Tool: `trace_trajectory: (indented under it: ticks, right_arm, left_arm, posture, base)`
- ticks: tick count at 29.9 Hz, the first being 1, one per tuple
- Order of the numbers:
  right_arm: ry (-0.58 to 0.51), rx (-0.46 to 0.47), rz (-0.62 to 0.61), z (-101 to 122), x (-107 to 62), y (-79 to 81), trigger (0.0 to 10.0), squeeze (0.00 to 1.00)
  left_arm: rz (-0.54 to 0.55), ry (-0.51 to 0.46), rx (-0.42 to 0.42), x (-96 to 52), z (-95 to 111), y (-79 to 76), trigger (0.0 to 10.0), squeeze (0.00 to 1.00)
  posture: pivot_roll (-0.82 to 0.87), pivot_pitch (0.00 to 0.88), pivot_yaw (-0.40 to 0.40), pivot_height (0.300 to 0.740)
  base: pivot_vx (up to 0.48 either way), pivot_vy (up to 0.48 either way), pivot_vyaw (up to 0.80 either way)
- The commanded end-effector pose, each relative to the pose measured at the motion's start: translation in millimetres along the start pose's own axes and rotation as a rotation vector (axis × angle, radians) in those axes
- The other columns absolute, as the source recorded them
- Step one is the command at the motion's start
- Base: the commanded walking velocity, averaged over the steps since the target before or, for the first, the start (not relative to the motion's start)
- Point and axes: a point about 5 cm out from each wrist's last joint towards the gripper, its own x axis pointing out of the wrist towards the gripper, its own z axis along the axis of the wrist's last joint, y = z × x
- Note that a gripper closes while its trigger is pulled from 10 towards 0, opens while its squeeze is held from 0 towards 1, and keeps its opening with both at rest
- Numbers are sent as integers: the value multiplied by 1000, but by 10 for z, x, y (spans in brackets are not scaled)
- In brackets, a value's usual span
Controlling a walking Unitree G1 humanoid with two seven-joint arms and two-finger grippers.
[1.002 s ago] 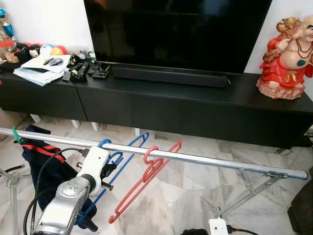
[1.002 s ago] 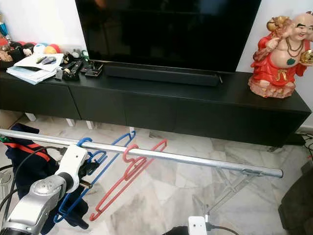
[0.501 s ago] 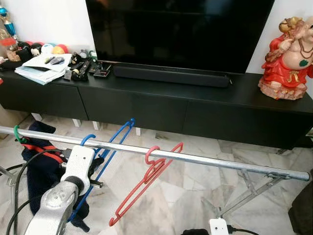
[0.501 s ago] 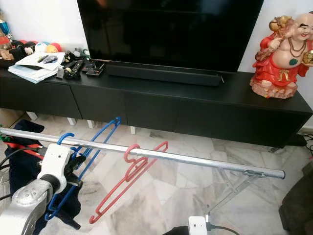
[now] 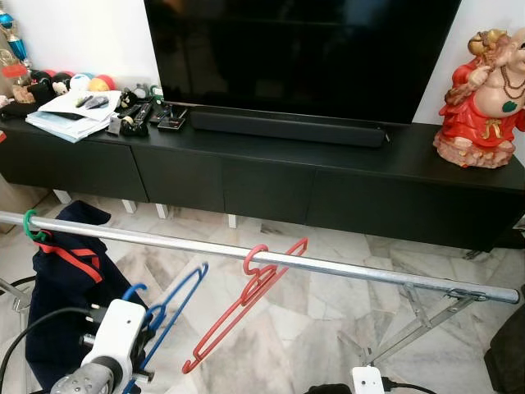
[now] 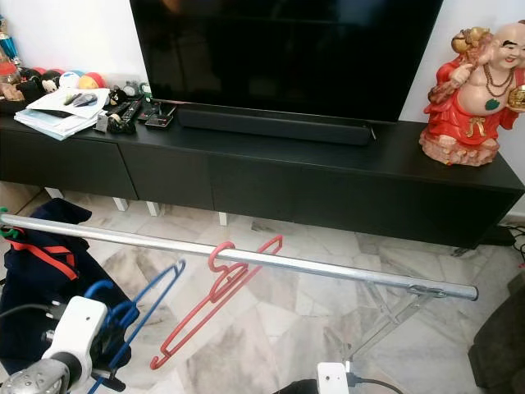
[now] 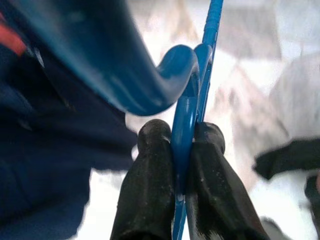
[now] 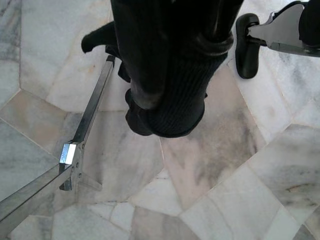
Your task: Hang hanger
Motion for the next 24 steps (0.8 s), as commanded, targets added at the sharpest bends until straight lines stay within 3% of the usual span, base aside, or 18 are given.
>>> trace_trajectory:
  ticks: [1, 3, 9, 10, 12, 15, 17, 19, 24]
  right_arm:
    - [1, 8, -1, -9, -2, 6, 10000, 0]
    - [2, 8, 0, -8, -1, 8, 10000, 0]
    - [4, 10, -5, -6, 0, 4, 10000, 0]
    - [2, 10, -6, -1, 1, 3, 10000, 0]
    - [0, 10, -6, 6, 3, 1, 10000, 0]
    - [-3, 11, -11, 17, 5, -8, 10000, 0]
    - [-4, 10, -12, 24, 6, -13, 10000, 0]
    - [-5, 9, -14, 30, 8, -16, 10000, 0]
    - [-8, 17, -19, 34, 7, -26, 10000, 0]
  left_arm:
    - [47, 103, -79, 136, -188, 41, 10000, 0]
    - [55, 132, -110, 306, -282, 42, 10000, 0]
    - [126, 146, -269, 602, -360, 82, 10000, 0]
    - [159, 179, -360, 658, -429, 120, 10000, 0]
    - [174, 207, -354, 687, -515, 125, 10000, 0]
    - [159, 248, -273, 688, -686, 66, 10000, 0]
    - [132, 262, -288, 672, -792, -30, 10000, 0]
    - [95, 304, -241, 632, -962, -149, 10000, 0]
    - [86, 362, -267, 535, -1213, -275, 10000, 0]
  posture:
    - [112, 16, -6, 740]
    - [114, 3, -7, 740]
    - [107, 0, -5, 740]
    - [106, 0, -9, 740]
    - [106, 0, -10, 740]
    - [104, 4, -15, 740]
    - [105, 9, -16, 740]
    - [97, 18, -18, 740]
    - [88, 28, -19, 740]
  base:
    - [0, 0, 0]
    - [0, 0, 0]
    - [0, 0, 0]
    - [0, 0, 0]
    - [0, 0, 0]
    - [0, 0, 0]
    - [0, 0, 0]
    - [0, 0, 0]
    - [0, 0, 0]
